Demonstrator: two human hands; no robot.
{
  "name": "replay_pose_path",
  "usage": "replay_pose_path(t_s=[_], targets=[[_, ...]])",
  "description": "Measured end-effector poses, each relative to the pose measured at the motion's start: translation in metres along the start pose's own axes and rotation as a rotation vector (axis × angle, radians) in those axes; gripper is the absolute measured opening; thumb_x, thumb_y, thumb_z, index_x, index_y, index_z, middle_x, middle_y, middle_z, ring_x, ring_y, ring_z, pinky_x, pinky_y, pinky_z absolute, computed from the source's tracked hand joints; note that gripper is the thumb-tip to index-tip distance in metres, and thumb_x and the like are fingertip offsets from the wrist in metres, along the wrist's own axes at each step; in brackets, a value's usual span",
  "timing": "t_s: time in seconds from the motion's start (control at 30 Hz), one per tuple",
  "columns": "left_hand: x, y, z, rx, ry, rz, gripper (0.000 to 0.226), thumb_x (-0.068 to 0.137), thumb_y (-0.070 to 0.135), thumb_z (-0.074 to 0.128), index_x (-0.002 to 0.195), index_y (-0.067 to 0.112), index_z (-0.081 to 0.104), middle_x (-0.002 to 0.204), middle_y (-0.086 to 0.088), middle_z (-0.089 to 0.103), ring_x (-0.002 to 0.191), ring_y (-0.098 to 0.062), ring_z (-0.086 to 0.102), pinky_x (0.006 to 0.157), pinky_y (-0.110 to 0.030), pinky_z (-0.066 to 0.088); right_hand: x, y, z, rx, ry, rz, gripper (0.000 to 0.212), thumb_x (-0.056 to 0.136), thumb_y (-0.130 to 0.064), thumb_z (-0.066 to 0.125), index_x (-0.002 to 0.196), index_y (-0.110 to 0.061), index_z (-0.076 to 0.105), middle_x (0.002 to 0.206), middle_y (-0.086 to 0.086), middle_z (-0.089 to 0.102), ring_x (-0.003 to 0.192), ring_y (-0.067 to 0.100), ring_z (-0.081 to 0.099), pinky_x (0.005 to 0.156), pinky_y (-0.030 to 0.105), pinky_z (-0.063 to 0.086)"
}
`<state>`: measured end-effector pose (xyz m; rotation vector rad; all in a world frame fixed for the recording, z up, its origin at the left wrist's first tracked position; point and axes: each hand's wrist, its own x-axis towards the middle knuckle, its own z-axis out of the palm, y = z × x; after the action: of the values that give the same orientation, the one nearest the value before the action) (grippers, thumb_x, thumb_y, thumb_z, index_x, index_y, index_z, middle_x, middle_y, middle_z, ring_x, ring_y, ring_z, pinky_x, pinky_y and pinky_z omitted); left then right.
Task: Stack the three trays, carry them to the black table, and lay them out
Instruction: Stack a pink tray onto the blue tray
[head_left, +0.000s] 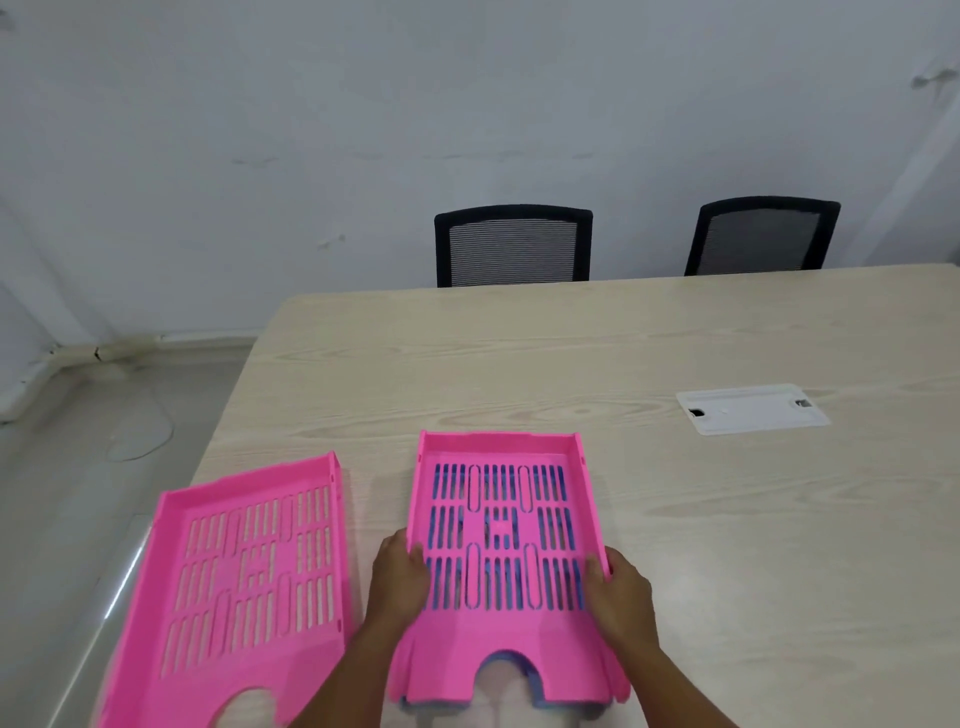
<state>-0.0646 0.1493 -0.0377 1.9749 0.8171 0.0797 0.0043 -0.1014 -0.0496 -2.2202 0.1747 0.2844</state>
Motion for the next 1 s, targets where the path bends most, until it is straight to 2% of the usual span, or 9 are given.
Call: replay_pose_path(t_s=[0.07, 0.13, 0.27, 0.37, 0.53, 0.77, 0.87, 0.9, 1.0], targets=[[-0.004, 0.0, 0.005, -0.018, 0.011, -0.022, 0.02, 0.101, 0.016, 0.039, 0.107, 0.016, 0.058, 0.099, -0.01, 0.065, 0.082, -0.023, 0.066, 0.075, -0.04, 0.058, -0.003, 0.003, -0.012, 0.04, -0.053, -0.029, 0.024, 0.101, -0.033, 0.044, 0.105, -0.024, 0.066, 0.09, -0.001, 0.071, 0.08, 0.015, 0.069, 0.068, 0.034, 0.059], [-0.008, 0.001, 0.009, -0.042, 0.025, -0.026, 0.021, 0.101, 0.017, 0.039, 0.108, 0.022, 0.058, 0.096, -0.006, 0.068, 0.082, -0.023, 0.068, 0.077, -0.045, 0.06, -0.005, 0.005, -0.023, 0.026, -0.083, -0.106, 0.021, 0.102, -0.031, 0.043, 0.105, -0.027, 0.064, 0.089, -0.002, 0.071, 0.078, 0.011, 0.068, 0.06, 0.026, 0.054], [-0.024, 0.011, 0.014, -0.08, 0.093, 0.026, 0.021, 0.101, 0.016, 0.04, 0.103, 0.029, 0.056, 0.082, 0.0, 0.071, 0.067, -0.022, 0.07, 0.056, -0.029, 0.054, -0.001, 0.009, -0.031, -0.046, -0.018, -0.178, 0.023, 0.101, -0.019, 0.046, 0.092, -0.015, 0.067, 0.073, 0.002, 0.07, 0.066, 0.017, 0.067, 0.059, 0.035, 0.057], [-0.032, 0.017, 0.014, -0.042, 0.084, 0.089, 0.021, 0.101, 0.014, 0.04, 0.1, 0.026, 0.057, 0.074, 0.001, 0.07, 0.063, -0.021, 0.069, 0.051, -0.024, 0.052, 0.002, 0.007, -0.034, -0.057, 0.004, -0.177, 0.022, 0.101, -0.016, 0.045, 0.091, -0.012, 0.064, 0.071, 0.001, 0.067, 0.063, 0.015, 0.065, 0.055, 0.027, 0.051], [-0.029, 0.018, 0.015, 0.005, 0.096, 0.057, 0.02, 0.102, 0.015, 0.041, 0.107, 0.018, 0.06, 0.073, 0.001, 0.069, 0.056, -0.012, 0.066, 0.048, -0.02, 0.048, 0.0, 0.006, -0.034, -0.056, -0.011, -0.166, 0.02, 0.101, -0.015, 0.044, 0.094, -0.014, 0.063, 0.073, 0.0, 0.066, 0.063, 0.01, 0.062, 0.054, 0.022, 0.044], [-0.024, 0.017, 0.006, 0.058, 0.088, 0.01, 0.025, 0.102, 0.017, 0.04, 0.111, 0.009, 0.062, 0.068, 0.001, 0.066, 0.05, -0.011, 0.061, 0.046, -0.022, 0.049, 0.003, 0.004, -0.028, -0.074, -0.067, -0.16, 0.019, 0.098, -0.019, 0.045, 0.092, -0.016, 0.064, 0.077, 0.003, 0.068, 0.07, 0.019, 0.066, 0.068, 0.04, 0.058], [-0.025, 0.017, 0.002, 0.034, 0.045, -0.003, 0.029, 0.103, 0.022, 0.039, 0.117, 0.01, 0.06, 0.074, -0.002, 0.07, 0.06, -0.019, 0.069, 0.054, -0.032, 0.058, 0.002, 0.002, -0.028, -0.065, -0.076, -0.184, 0.019, 0.099, -0.018, 0.045, 0.091, -0.015, 0.063, 0.078, 0.002, 0.067, 0.07, 0.017, 0.065, 0.069, 0.041, 0.059], [-0.028, 0.019, 0.003, 0.013, 0.027, -0.003, 0.03, 0.103, 0.024, 0.038, 0.122, 0.012, 0.058, 0.077, 0.0, 0.071, 0.064, -0.018, 0.071, 0.059, -0.033, 0.06, 0.001, 0.002, -0.027, -0.058, -0.073, -0.189, 0.019, 0.1, -0.018, 0.045, 0.091, -0.015, 0.063, 0.078, 0.002, 0.067, 0.07, 0.016, 0.065, 0.069, 0.041, 0.059], [-0.043, 0.025, 0.004, -0.054, -0.025, 0.017, 0.037, 0.103, 0.023, 0.04, 0.139, 0.015, 0.043, 0.086, 0.021, 0.06, 0.071, 0.008, 0.059, 0.065, -0.013, 0.048, -0.001, 0.003, -0.025, -0.043, -0.056, -0.199, 0.02, 0.101, -0.02, 0.044, 0.1, -0.016, 0.064, 0.083, 0.0, 0.068, 0.075, 0.015, 0.066, 0.074, 0.043, 0.06]])
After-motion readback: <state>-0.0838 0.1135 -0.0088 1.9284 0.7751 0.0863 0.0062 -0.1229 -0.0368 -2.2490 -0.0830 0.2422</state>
